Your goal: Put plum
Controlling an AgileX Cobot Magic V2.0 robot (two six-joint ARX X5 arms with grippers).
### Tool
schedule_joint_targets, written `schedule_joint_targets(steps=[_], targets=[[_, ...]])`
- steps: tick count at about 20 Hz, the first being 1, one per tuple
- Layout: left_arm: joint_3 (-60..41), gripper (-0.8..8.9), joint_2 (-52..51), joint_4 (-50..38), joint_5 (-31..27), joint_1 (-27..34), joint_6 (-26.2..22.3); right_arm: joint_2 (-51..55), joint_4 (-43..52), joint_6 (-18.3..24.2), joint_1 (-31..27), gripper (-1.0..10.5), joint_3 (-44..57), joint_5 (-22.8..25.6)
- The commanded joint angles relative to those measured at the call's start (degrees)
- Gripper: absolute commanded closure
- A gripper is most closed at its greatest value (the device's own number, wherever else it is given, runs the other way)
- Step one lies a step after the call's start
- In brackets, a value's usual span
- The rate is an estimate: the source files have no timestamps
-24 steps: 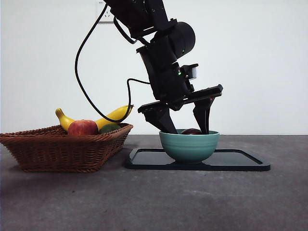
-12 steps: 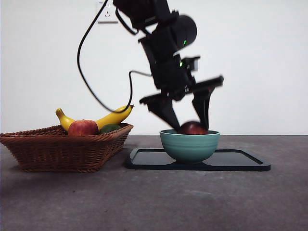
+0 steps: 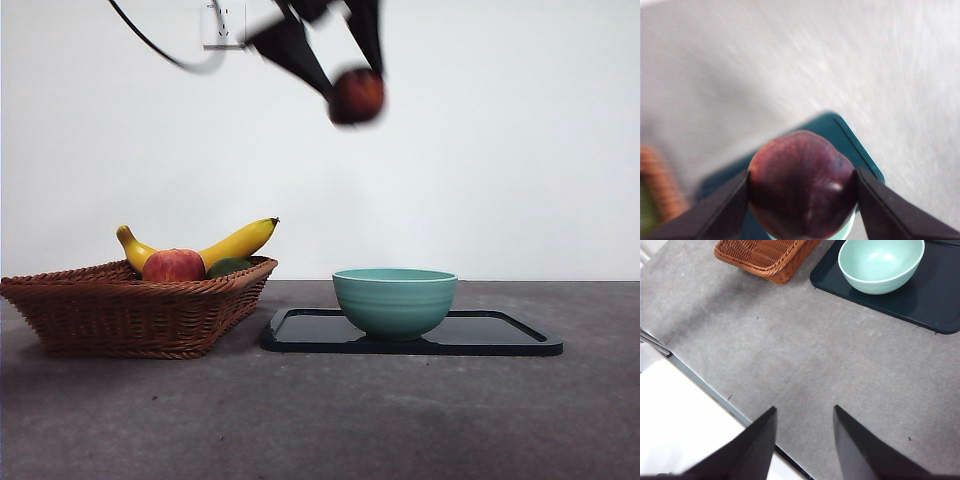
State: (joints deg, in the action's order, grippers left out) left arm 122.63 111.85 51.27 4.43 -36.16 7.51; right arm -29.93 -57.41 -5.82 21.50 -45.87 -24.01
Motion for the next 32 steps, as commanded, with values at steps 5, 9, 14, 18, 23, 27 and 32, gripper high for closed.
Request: schedule_joint_targets(steps=[5, 9, 14, 18, 23, 27, 32], targets=[[1.5, 5.71, -10.4, 8.5, -0.1, 6.0, -2.8, -0.3, 0.4, 0.5, 0.3, 7.7, -0.4, 0.1], [-0.9, 5.76, -15.7, 13.4, -0.2, 9.5, -3.8, -0.3, 0.9, 0.5, 0.3, 7.7, -0.4, 0.2], [-15.6, 5.79, -24.6, 9.3, -0.2, 12.0, -3.7, -0.3, 1.3, 0.6, 0.3, 7.7, -0.4, 0.2], [-34.7, 5.78, -33.3, -2.8, -0.2, 13.0, -3.6, -0.3, 1.2, 0.7, 0.3, 7.7, -0.4, 0.2], [-52.4, 5.78, -35.3, -16.3, -1.9, 13.4, -3.6, -0.2, 1.0, 0.6, 0.3, 7.7, -0.4, 0.2], [-65.4, 5.79, -34.8, -31.6, -4.0, 13.5, -3.7, -0.2, 0.3, 0.5, 0.3, 7.7, -0.4, 0.2], [-71.1, 5.78, -31.3, -40.6, -6.4, 14.9, -5.6, -0.2, 0.3, 0.5, 0.3, 7.7, -0.4, 0.2]])
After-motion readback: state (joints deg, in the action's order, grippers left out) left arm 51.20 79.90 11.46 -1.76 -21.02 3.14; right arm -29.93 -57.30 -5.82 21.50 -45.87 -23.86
